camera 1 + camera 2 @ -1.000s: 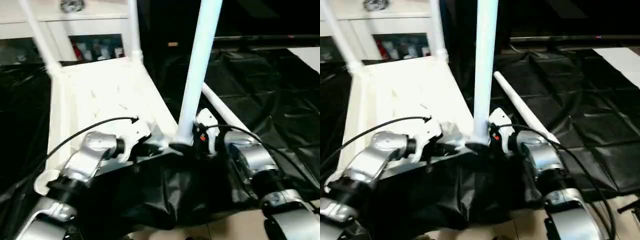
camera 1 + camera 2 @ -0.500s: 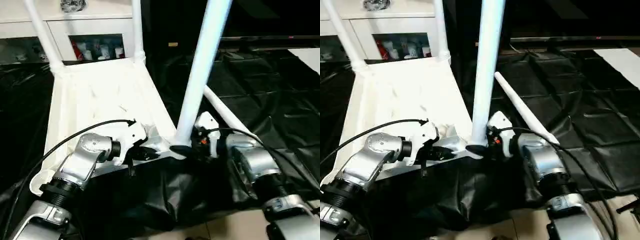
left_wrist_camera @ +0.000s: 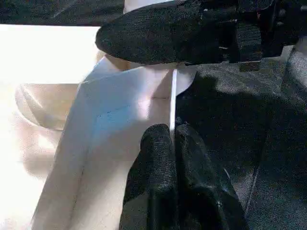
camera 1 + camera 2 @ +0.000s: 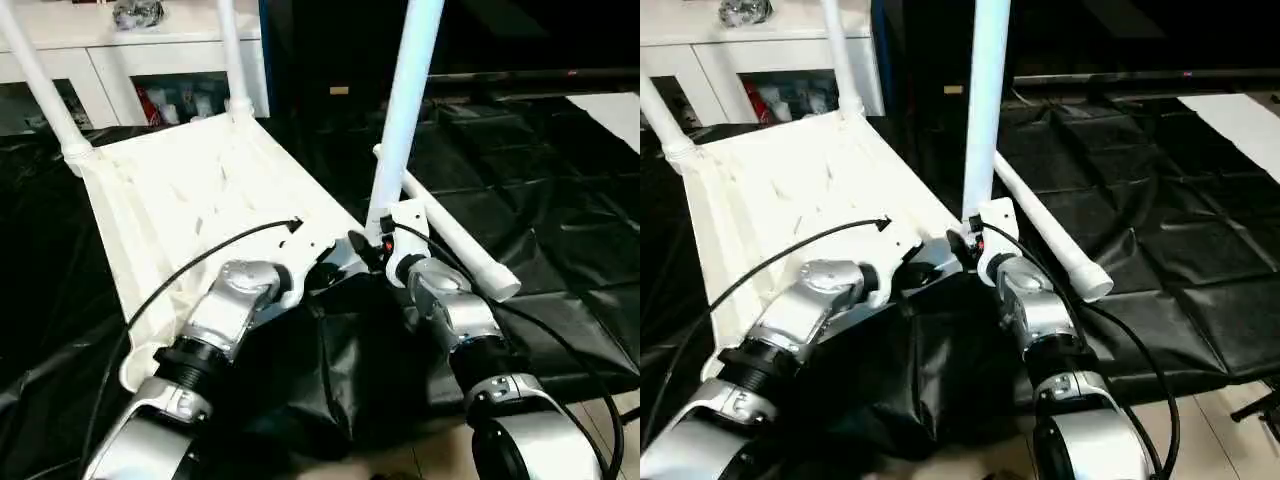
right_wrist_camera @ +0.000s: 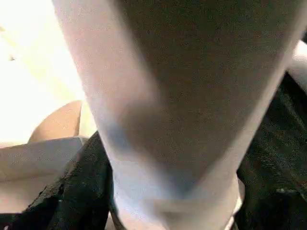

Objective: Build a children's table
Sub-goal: Rotate leg to tighten

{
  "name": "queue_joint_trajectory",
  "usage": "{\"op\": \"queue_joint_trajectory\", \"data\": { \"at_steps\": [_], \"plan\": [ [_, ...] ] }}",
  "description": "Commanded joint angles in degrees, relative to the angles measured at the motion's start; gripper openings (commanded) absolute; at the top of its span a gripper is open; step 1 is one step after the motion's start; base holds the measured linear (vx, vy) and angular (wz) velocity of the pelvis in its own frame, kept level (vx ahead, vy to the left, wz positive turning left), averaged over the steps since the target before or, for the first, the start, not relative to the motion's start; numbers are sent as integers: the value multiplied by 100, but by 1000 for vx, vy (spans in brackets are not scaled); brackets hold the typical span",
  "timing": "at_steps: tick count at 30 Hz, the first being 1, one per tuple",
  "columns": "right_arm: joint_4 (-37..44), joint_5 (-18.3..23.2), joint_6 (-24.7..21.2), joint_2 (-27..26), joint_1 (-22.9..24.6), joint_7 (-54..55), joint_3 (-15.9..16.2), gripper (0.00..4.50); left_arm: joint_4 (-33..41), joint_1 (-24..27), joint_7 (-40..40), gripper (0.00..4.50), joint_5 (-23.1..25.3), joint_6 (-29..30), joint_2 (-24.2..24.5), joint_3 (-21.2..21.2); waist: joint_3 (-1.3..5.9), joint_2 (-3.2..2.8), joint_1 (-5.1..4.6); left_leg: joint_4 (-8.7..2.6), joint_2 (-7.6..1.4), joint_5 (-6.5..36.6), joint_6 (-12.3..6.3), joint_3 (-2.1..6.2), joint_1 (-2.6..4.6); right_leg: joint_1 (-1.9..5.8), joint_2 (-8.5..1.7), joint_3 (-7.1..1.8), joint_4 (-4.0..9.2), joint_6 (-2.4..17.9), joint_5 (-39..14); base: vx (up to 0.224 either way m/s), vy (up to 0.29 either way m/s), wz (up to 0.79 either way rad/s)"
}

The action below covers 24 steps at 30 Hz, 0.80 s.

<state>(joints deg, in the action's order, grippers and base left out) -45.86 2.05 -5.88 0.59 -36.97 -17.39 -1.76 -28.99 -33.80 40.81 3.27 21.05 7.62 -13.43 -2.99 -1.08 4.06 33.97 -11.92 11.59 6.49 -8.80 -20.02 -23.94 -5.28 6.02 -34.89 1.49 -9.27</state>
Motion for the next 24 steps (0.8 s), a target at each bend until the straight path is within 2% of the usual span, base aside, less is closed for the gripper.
{"op": "queue_joint_trajectory", "data": {
  "at_steps": [1, 2, 6, 8, 10, 12, 19, 20, 23, 24],
  "plan": [
    [-167, 58, -72, -434, 85, -547, 340, 312, 245, -165, 20, 0, -219, -360, -328, -33, 387, 23, 6, -401, -41, 852, -333, -60, -74, 384, -274, -271, 468, 926, -1607, 0, 0, 0],
    [-114, 101, -80, -400, 94, -683, 328, 346, 287, -130, 104, 0, -239, -386, -285, -49, 386, 20, 6, -400, -43, 887, -348, -61, -71, 387, -277, -272, 470, 937, -1640, 0, 0, 0],
    [22, 146, -70, -177, 88, -1141, 415, 366, 366, -36, 350, 0, -301, -490, -96, -55, 379, 22, 4, -402, -50, 941, -395, -61, -71, 390, -281, -273, 480, 960, -1697, 0, 0, 0],
    [224, 89, -88, 119, 150, -1660, 623, 393, 481, 54, 622, 0, -372, -548, 79, -57, 379, 17, 10, -399, -49, 952, -413, -59, -72, 404, -277, -268, 478, 955, -1705, 0, 0, 0],
    [282, 64, -90, 214, 167, -1814, 688, 404, 516, 79, 710, 0, -393, -564, 136, -60, 369, 15, -3, -403, -51, 1010, -431, -61, -76, 397, -283, -270, 497, 934, -1819, 0, 0, 0],
    [468, -62, -64, 677, 229, -2440, 879, 415, 673, 194, 1167, 0, -478, -621, 403, -82, 372, 11, -2, -395, -55, 996, -444, -61, -80, 396, -282, -275, 486, 957, -1817, 0, 0, 0],
    [788, 18, 56, 1233, 299, -3452, 964, 415, 1023, 395, 2045, 0, -648, -550, 877, -227, 365, 3, 23, -403, -80, 1010, -467, -55, -64, 386, -282, -278, 484, 979, -1870, 0, 0, 0],
    [776, 7, 115, 1272, 294, -3481, 970, 415, 1044, 412, 2110, 0, -651, -542, 918, -244, 379, 0, 36, -396, -90, 891, -484, -59, -69, 382, -277, -287, 451, 1081, -1600, 0, 0, 0],
    [731, 54, 106, 1468, 267, -3820, 1048, 415, 1119, 475, 2346, 0, -652, -501, 1086, -325, 390, -7, 85, -379, -87, 789, -510, -72, -52, 382, -273, -291, 416, 1200, -1356, 0, 0, 0],
    [752, 102, 40, 1501, 266, -3943, 1053, 400, 1136, 487, 2392, 0, -661, -487, 1110, -332, 395, -8, 99, -373, -88, 738, -522, -74, -49, 384, -271, -293, 400, 1245, -1242, 0, 0, 0]
  ]
}}
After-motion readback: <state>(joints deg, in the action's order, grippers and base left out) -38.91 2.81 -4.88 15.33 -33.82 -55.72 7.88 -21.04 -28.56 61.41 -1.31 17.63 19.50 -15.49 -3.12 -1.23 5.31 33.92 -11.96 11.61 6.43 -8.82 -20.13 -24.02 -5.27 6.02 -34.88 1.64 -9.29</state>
